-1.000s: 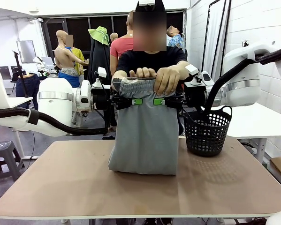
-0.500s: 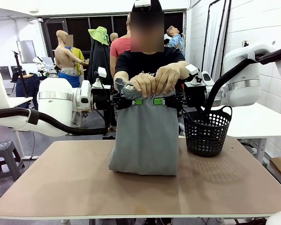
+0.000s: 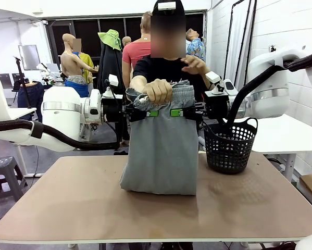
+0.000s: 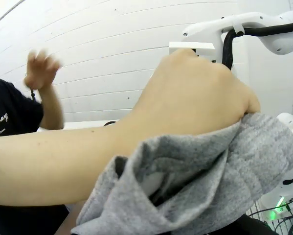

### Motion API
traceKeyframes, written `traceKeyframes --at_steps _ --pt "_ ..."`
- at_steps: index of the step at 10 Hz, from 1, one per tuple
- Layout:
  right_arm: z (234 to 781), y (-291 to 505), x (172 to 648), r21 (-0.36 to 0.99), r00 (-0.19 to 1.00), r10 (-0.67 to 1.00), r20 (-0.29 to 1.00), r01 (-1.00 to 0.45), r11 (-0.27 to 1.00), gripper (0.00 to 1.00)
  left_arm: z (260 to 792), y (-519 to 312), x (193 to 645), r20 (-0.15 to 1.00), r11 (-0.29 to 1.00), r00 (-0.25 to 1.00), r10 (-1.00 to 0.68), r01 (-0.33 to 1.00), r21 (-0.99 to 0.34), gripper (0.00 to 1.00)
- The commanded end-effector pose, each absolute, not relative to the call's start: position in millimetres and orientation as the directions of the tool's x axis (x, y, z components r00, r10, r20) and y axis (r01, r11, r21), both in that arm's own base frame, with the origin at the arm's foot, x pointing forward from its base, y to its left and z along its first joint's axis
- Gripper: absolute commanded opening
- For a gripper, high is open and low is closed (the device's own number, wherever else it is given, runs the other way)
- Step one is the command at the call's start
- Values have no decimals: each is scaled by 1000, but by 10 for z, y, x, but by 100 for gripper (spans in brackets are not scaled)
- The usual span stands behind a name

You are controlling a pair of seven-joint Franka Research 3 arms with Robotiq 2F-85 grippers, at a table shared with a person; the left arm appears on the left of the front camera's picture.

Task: Fold the training pants.
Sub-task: Release the ends of the Training pants and then grab the overlapped ends.

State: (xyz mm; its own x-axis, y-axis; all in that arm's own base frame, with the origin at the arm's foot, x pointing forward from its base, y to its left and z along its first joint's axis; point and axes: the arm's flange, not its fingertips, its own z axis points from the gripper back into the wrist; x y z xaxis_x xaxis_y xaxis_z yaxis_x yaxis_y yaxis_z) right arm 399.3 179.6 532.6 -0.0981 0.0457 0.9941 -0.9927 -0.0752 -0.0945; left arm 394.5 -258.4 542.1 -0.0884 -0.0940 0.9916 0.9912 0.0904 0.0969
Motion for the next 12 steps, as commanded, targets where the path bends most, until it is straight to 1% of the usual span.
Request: traceKeyframes --at_steps 1,12 --pt "5301 1819 3965 -98 -100 22 995 -992 -78 0 5457 -2582 3937 992 98 -92 -85 990 100 0" --pt "5301 1819 3965 -98 -100 22 995 -992 -78 0 5457 -2582 3937 992 98 -92 -85 990 100 0"
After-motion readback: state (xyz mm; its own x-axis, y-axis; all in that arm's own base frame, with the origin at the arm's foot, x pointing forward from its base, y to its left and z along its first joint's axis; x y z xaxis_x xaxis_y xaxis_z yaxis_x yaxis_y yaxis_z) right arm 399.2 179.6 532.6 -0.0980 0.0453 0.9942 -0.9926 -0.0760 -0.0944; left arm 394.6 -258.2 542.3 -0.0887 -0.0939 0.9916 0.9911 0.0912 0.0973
